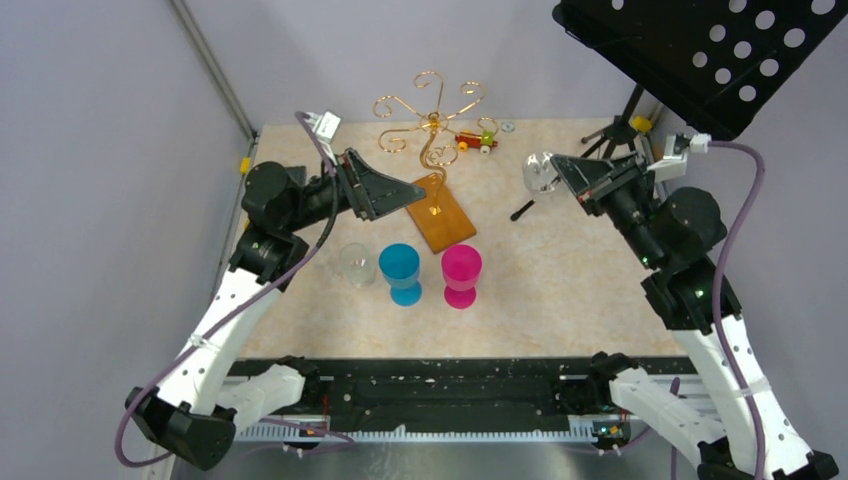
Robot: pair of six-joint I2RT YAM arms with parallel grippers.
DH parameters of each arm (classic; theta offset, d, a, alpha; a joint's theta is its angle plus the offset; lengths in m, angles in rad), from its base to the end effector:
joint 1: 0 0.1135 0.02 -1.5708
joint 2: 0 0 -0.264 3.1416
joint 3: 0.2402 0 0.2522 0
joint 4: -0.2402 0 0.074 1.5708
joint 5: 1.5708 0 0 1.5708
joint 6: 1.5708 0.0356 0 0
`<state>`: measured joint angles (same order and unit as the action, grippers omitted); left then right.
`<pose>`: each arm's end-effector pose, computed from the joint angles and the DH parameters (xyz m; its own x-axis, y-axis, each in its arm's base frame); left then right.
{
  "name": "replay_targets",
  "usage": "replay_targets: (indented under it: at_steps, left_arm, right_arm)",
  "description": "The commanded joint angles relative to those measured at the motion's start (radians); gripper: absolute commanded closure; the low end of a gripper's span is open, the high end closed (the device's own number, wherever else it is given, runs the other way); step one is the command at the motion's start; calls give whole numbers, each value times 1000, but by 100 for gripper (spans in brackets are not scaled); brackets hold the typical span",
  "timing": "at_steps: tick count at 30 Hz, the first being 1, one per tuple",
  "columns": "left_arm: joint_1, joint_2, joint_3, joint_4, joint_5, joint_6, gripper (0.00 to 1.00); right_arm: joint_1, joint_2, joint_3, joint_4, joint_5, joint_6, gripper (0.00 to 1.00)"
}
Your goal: Take the wine glass off the wine glass rack
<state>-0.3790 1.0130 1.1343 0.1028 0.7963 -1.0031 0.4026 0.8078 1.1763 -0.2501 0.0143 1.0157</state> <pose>0.1881 -0.1023 0.4487 -0.6530 -0.3746 -0.6582 0.6613 0.1414 -0.7366 0.1412 0.0596 0.4615 -0.2646 0.8109 -0.5219 -0.2919 0.4484 0.8448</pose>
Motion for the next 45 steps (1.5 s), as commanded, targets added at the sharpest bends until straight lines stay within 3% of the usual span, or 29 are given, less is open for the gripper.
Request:
replay_targets:
  at_steps: [1,9,17,25,36,41,44,45]
  left_arm:
    - [-90,53,-17,103,-29,-39,22]
    - [-245,206,-18,165,-75,-104,22]
    - [-315,341,0,210,-93,-161,25]
    - [-325,417,22,311,-63,-265,53]
    - [-333,456,29,382,-42,-342,66]
    - [-336,484,45,406,-24,-366,81]
    - [-336,491,51,420,-12,-375,99]
    - [-337,490,52,423,-11,-375,100]
  right_arm:
    - [-3,-79,-86,14,-103,52,100]
    - [-3,-141,-252,129,-230,135,100]
    - [-2,-135,-279,165,-284,135,100]
    - [-3,-130,-297,179,-304,129,100]
    - [-3,-105,-312,207,-336,115,100]
    - [-3,-91,-309,210,-355,91,100]
    - [-4,-84,-303,200,-358,69,100]
    - [-4,-83,-301,190,-357,63,100]
